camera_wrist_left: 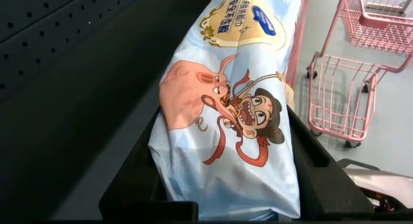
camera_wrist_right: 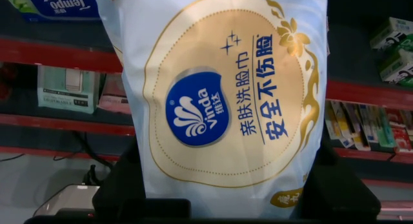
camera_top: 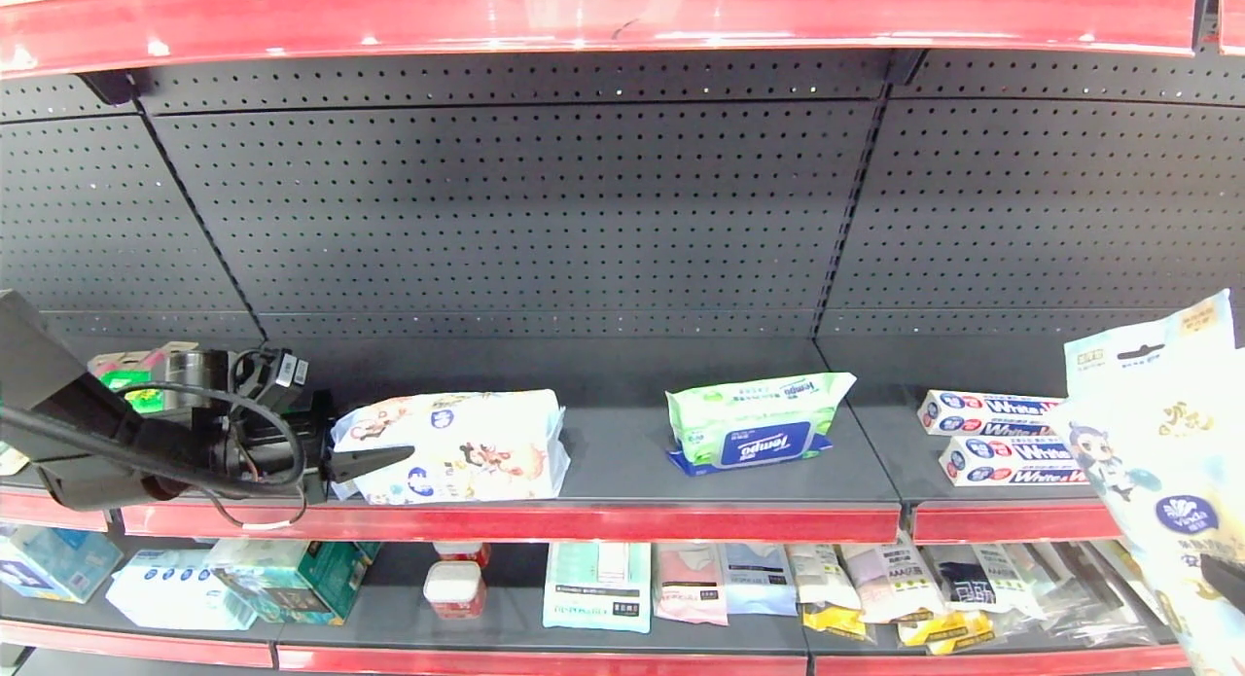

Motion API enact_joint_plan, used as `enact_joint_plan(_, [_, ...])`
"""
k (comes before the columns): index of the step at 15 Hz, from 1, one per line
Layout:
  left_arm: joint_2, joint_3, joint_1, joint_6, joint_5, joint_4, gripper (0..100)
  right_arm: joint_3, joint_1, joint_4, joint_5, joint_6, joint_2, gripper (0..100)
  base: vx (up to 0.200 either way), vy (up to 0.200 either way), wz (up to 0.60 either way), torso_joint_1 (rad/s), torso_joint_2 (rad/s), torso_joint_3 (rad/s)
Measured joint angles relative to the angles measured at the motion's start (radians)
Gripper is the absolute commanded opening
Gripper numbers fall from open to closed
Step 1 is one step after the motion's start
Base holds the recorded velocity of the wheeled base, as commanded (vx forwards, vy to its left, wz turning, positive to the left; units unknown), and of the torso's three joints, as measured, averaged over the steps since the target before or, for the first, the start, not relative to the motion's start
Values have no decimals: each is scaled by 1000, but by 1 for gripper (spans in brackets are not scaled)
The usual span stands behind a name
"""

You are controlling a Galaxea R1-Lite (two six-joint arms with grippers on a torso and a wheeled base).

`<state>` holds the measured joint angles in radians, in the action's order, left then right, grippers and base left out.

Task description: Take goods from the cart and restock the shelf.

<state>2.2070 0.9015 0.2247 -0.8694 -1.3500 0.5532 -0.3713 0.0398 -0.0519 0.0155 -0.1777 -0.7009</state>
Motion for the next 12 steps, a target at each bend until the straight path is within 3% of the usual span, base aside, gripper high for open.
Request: enact_joint_plan(12, [2, 19, -10, 13, 14, -3, 0, 5, 0, 0, 11, 0, 1, 0, 0, 0, 0, 0, 0, 0])
